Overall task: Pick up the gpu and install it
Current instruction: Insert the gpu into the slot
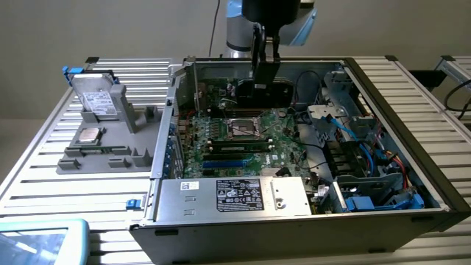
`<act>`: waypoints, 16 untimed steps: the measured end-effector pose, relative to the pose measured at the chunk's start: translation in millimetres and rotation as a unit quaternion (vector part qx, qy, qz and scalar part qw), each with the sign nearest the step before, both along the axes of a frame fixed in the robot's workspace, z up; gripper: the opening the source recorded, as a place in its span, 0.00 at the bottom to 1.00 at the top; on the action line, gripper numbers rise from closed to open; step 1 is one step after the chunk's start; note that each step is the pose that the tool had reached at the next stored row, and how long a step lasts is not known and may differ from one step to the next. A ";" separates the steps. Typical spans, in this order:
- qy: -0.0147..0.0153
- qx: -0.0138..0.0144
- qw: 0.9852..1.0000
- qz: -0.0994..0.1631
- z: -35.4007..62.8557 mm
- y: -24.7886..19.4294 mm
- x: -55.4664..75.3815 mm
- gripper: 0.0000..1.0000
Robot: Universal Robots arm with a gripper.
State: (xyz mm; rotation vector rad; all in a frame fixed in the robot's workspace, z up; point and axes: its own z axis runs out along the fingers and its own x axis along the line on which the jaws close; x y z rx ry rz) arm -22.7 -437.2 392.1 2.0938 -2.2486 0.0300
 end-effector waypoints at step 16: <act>0.000 0.000 1.000 0.009 -29.2 0.4 -14.9 0.27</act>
